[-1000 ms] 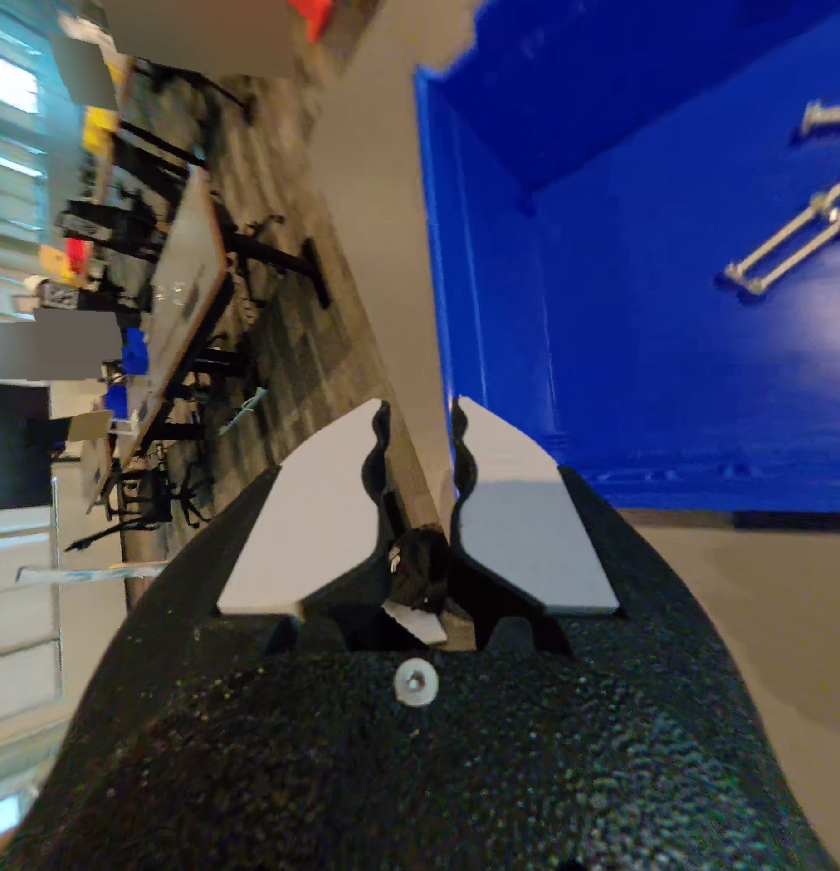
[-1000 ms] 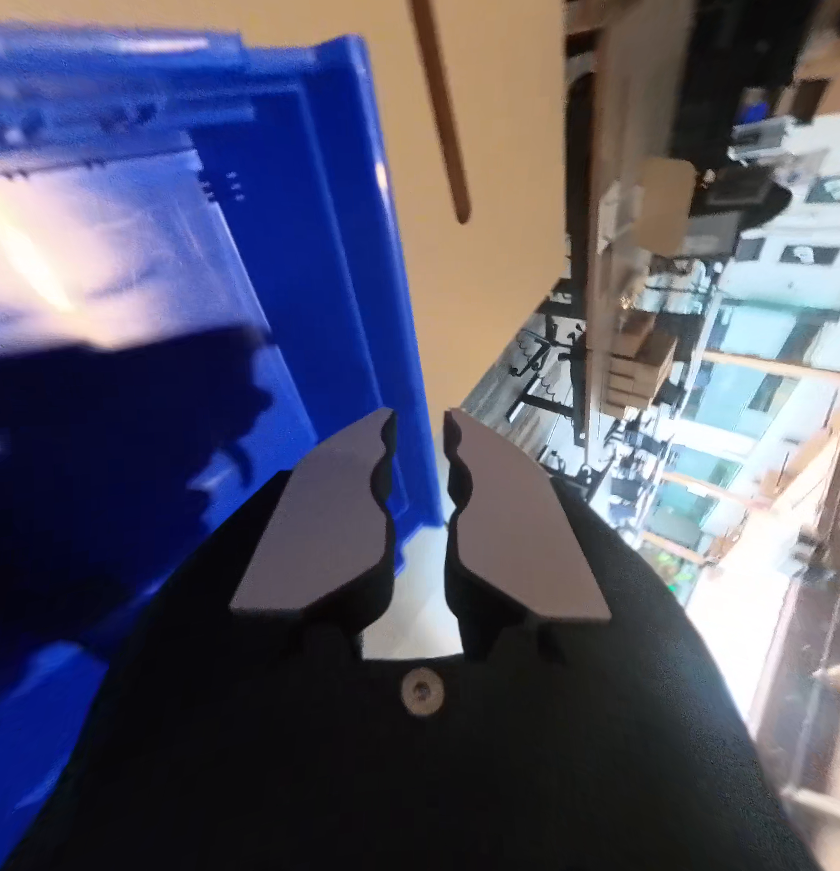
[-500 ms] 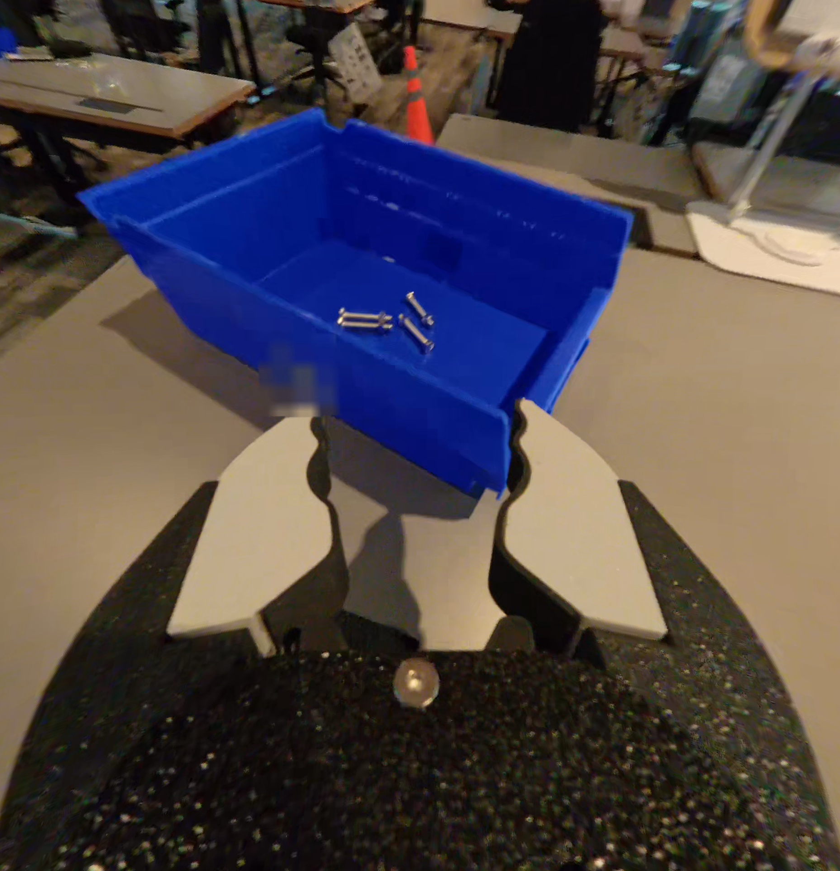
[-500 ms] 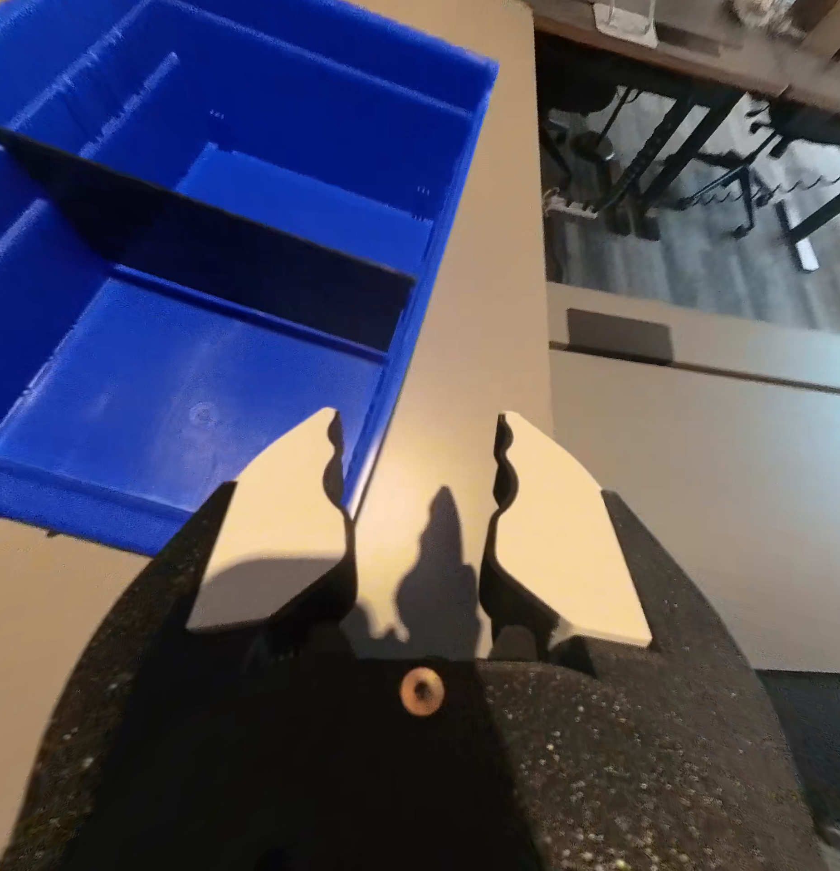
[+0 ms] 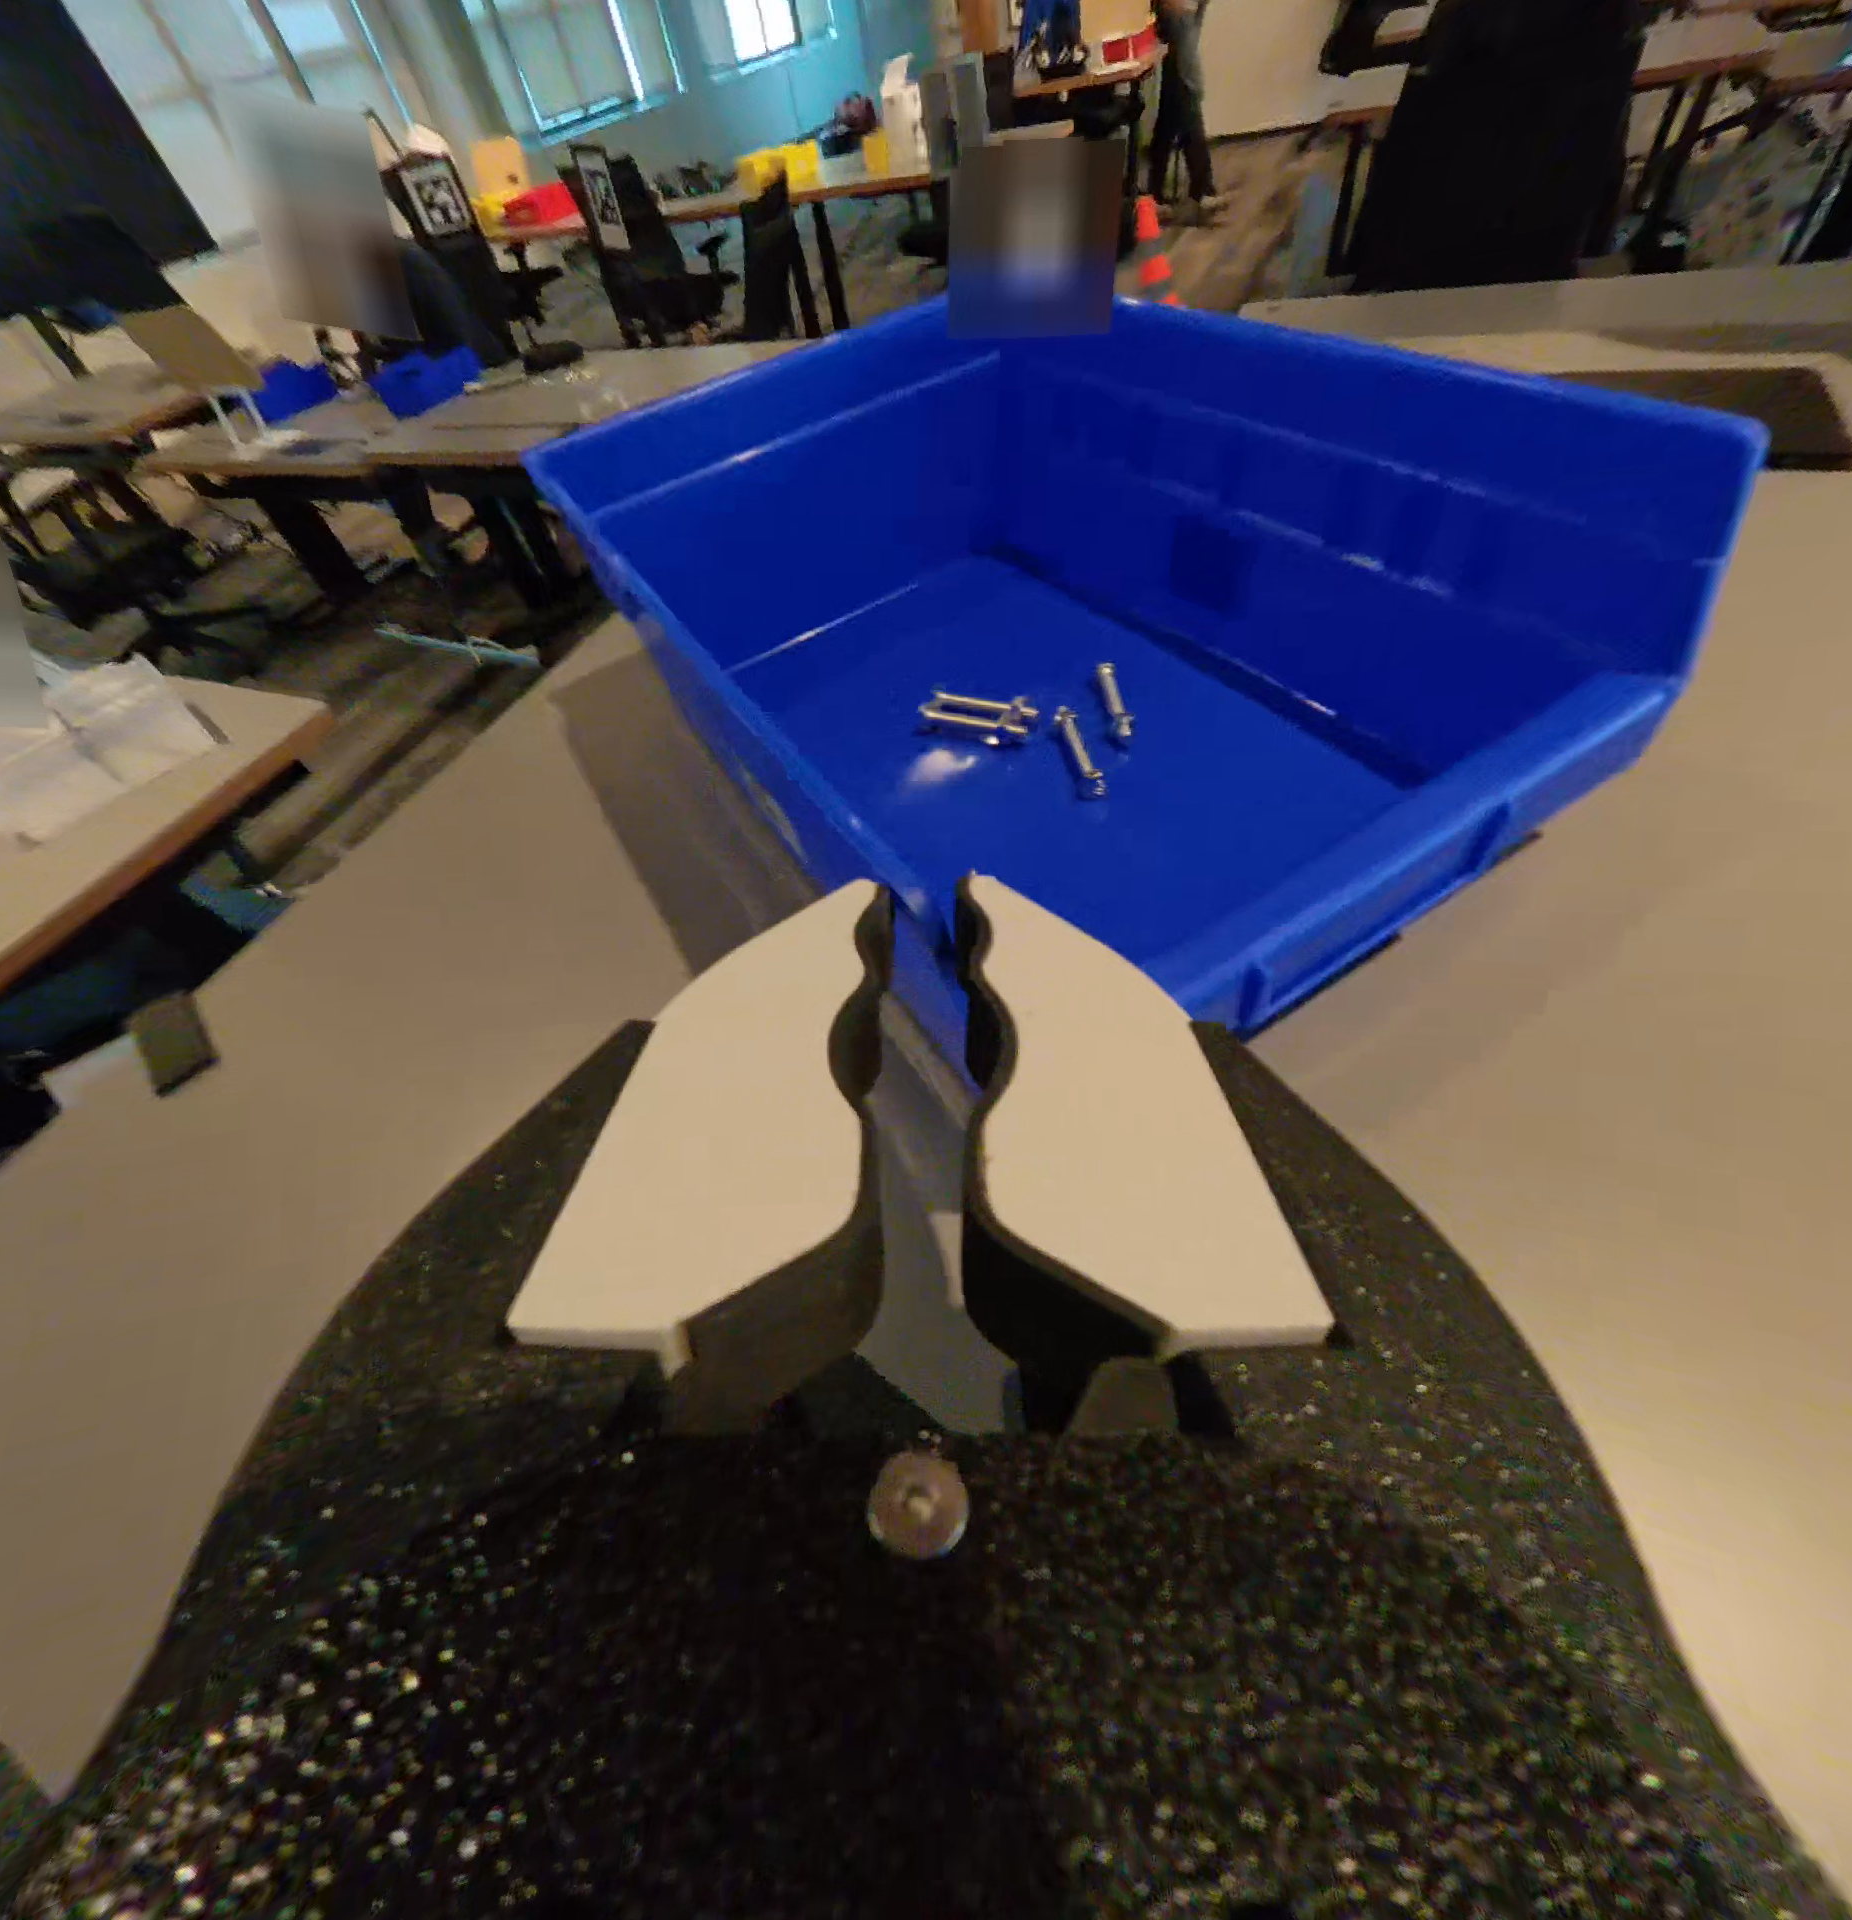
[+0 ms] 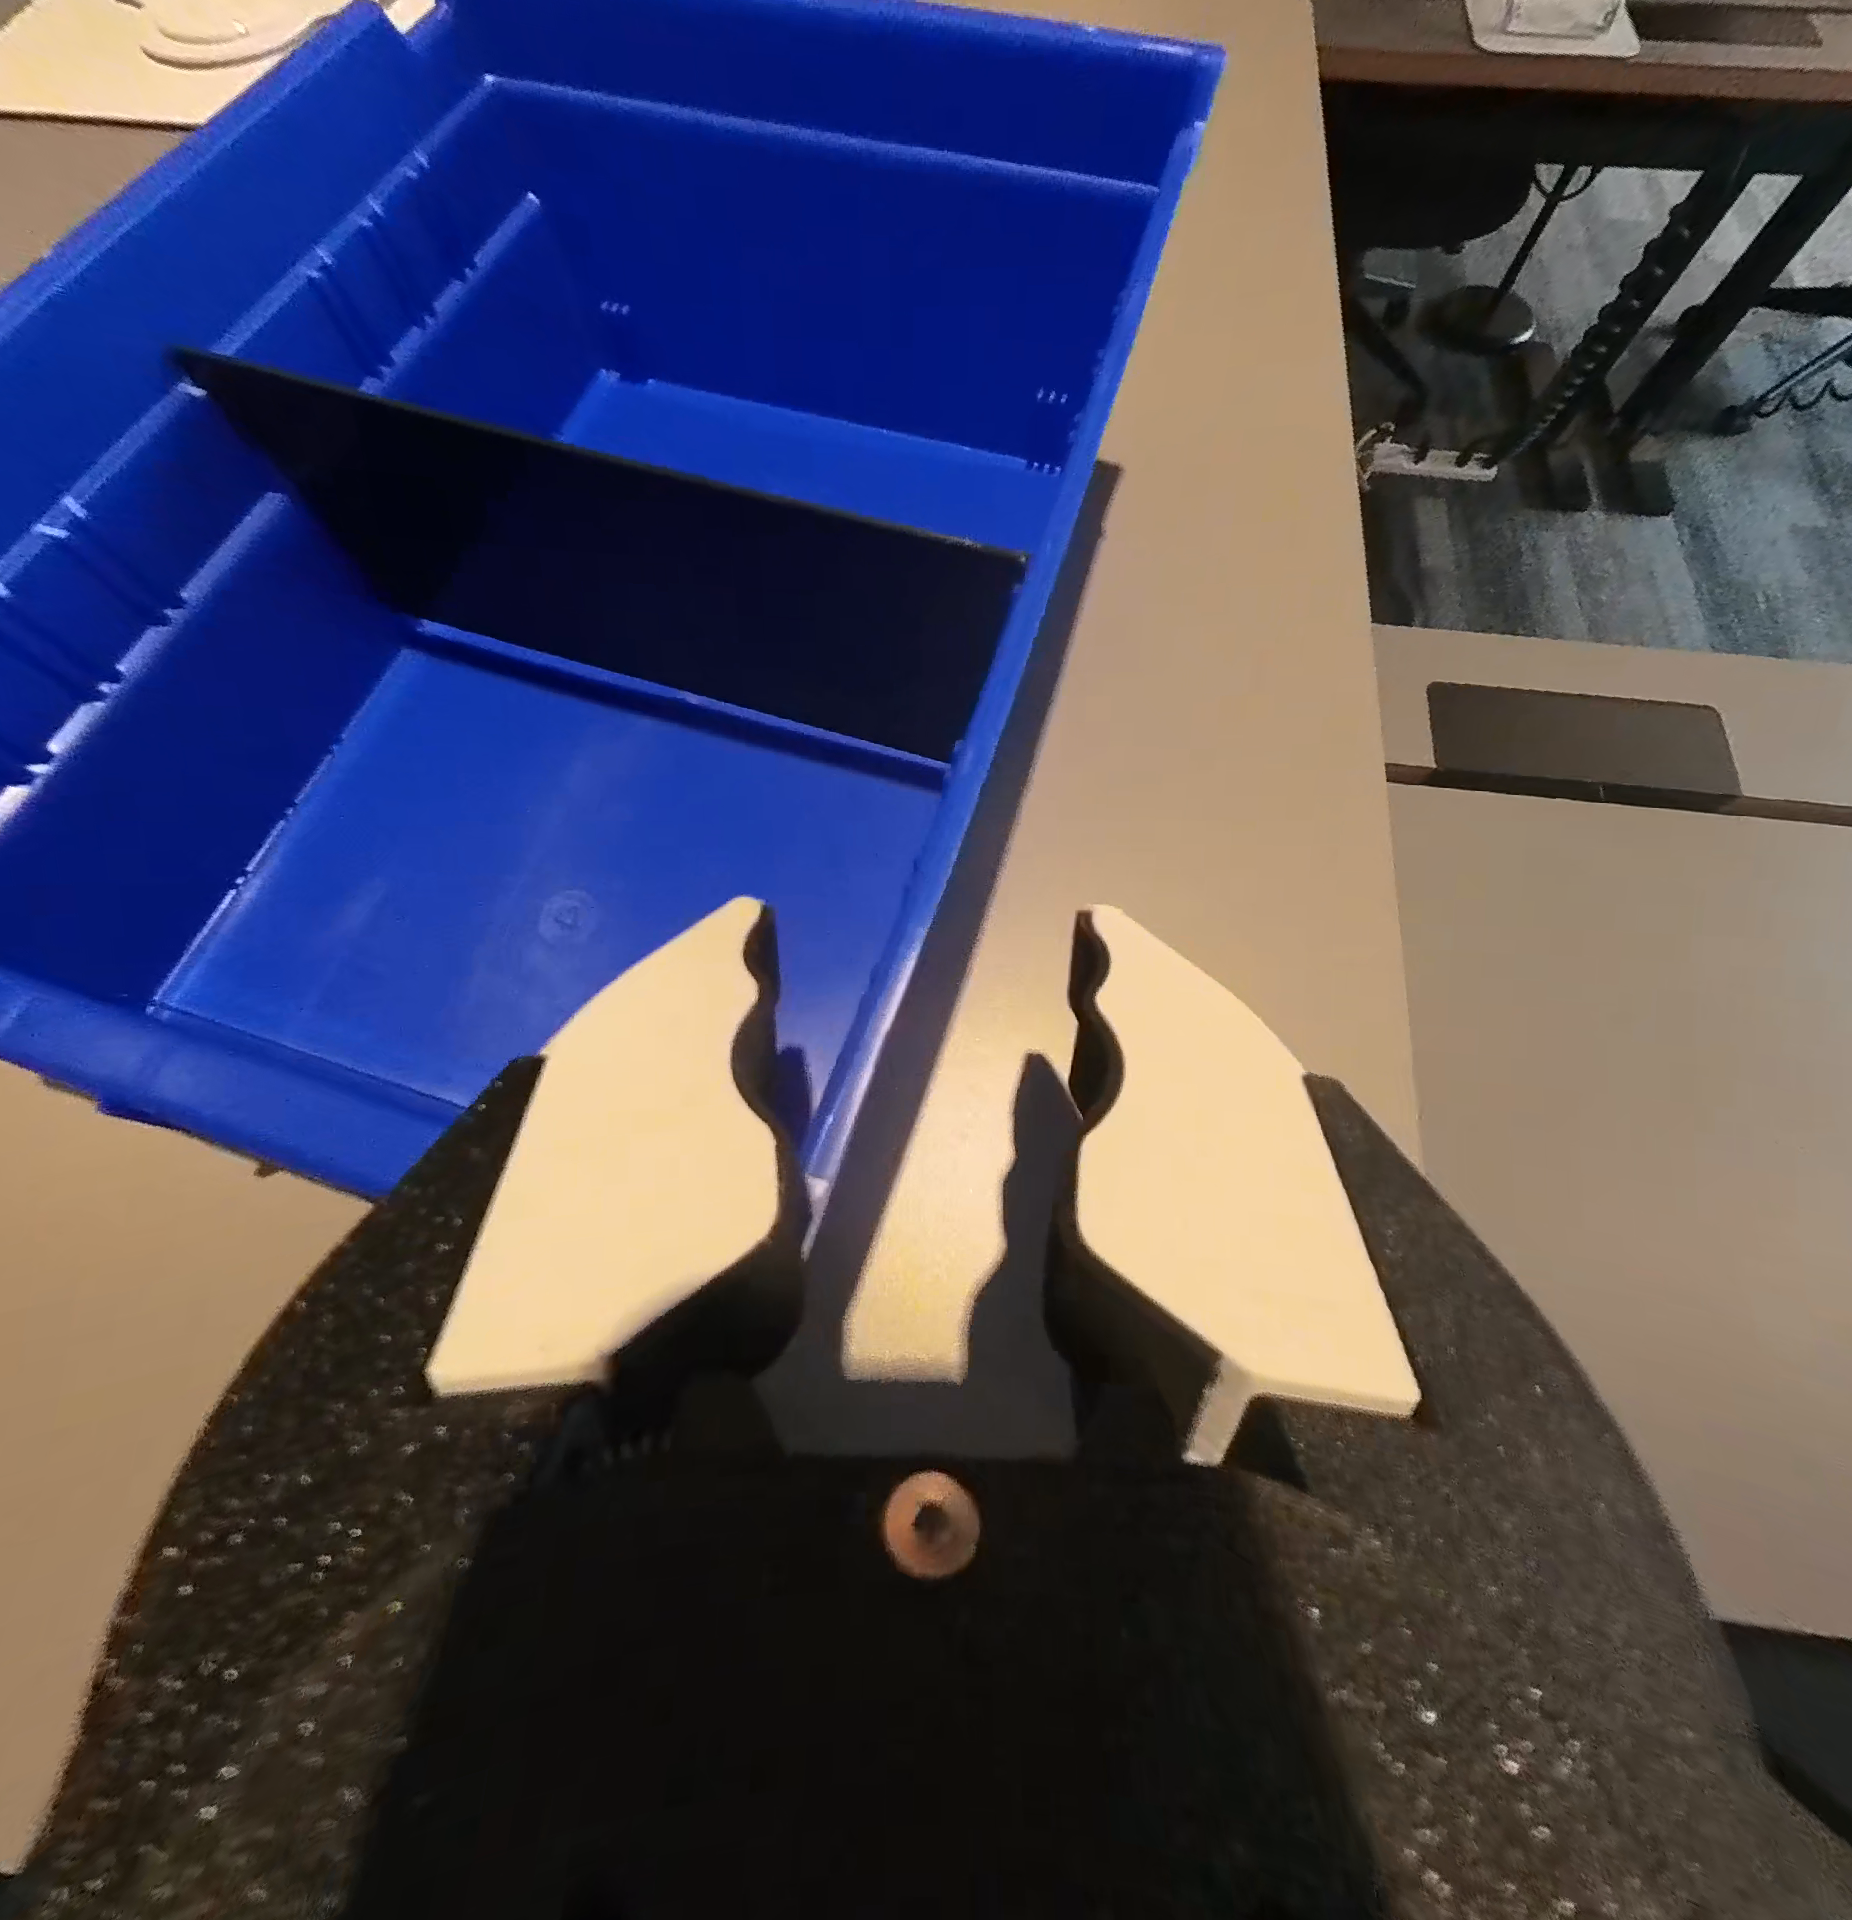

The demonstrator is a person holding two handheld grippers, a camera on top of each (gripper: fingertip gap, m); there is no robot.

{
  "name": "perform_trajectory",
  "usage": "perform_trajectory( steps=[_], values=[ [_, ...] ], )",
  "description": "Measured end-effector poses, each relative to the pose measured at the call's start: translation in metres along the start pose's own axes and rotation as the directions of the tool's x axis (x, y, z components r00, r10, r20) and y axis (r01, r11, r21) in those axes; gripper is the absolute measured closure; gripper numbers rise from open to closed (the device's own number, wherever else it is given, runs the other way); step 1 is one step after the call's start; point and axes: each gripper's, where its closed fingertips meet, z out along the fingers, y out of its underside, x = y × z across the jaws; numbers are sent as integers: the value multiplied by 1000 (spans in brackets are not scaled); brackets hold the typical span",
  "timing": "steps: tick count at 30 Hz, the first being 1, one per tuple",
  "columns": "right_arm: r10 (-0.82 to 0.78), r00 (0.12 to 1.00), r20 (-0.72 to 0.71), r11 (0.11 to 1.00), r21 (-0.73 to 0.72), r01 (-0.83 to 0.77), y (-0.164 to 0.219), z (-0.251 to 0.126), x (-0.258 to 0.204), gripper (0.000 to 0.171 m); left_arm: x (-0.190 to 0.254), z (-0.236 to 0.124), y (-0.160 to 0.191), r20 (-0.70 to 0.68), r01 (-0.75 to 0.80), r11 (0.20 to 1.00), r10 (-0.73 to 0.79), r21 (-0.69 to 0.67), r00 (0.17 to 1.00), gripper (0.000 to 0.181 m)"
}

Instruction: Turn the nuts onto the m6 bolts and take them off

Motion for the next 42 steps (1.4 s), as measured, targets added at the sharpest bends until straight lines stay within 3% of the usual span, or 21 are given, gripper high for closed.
perform_trajectory(
  steps=[4, 7, 10, 13, 16, 21, 32, 42],
  values=[
    [-8, 1000, 25, 1000, 21, 8, -3, 3, -4, 123, -38, 13, 3, 56, -90, 996, 89, 13, 994, 172],
    [-83, 996, 45, 996, 24, 82, -4, 5, -8, 146, -70, 29, 2, 113, -142, 990, 144, -25, 983, 172],
    [-197, 980, 0, 980, -11, 197, -4, 6, 1, 153, -94, 47, 1, 121, -146, 988, 151, -48, 981, 172],
    [-208, 978, 14, 978, -4, 208, -8, 10, 11, 163, -112, 62, -2, 120, -175, 984, 179, -44, 977, 171],
    [-105, 990, 94, 994, 25, 103, -14, 18, 14, 165, -121, 76, -5, 79, -221, 975, 220, 2, 972, 171],
    [-11, 997, 71, 999, 54, 7, -22, 28, 19, 166, -122, 88, -9, -26, -242, 962, 248, 129, 969, 172],
    [34, 988, -150, 997, 72, -24, -44, 60, 31, 165, -135, 111, -15, -127, -324, 910, 365, 259, 922, 171],
    [16, 984, -180, 997, 76, -3, -63, 87, 42, 164, -143, 117, -16, -132, -347, 892, 397, 290, 908, 170]
  ],
)
